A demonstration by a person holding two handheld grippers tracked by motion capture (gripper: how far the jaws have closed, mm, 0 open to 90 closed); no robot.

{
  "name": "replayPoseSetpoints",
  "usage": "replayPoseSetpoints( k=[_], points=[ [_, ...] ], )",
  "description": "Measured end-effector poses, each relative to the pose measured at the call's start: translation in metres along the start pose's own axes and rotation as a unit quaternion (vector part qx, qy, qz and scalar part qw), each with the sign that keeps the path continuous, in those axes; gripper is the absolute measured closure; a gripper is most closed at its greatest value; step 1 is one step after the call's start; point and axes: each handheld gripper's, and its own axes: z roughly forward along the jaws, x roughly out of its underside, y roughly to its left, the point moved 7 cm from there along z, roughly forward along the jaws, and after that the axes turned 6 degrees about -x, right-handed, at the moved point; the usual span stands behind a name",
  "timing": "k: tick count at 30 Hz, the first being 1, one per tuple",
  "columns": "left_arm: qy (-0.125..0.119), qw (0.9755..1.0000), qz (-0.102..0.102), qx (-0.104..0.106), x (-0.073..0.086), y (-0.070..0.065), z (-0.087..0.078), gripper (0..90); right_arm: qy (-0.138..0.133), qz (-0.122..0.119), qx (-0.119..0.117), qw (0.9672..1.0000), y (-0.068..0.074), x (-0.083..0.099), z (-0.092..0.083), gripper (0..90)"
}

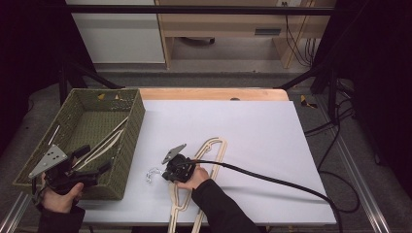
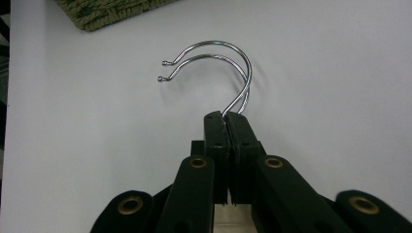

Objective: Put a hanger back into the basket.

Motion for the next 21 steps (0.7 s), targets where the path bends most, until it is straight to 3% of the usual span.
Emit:
replayPoseSetpoints(
  k=[9, 13, 21],
  points=[
    [0.004, 0.9999, 0.01, 0.008, -0.0006, -0.0065, 0.0004, 3.4, -0.004, 0.003, -0.003, 1.0, 0.0, -0.0018, -0.0032, 88.7],
    [0.003, 0.9999, 0.012, 0.011, -0.001, -0.0092, 0.0009, 3.4, -0.007, 0.018, -0.003, 0.9998, 0.0014, -0.0023, -0.0036, 88.7],
    [0.007, 0.9998, 0.013, 0.013, 0.0002, -0.0103, 0.0023, 3.4, -0.002, 0.009, -0.003, 1.0, -0.0007, 0.0008, -0.0007, 88.7]
  ],
)
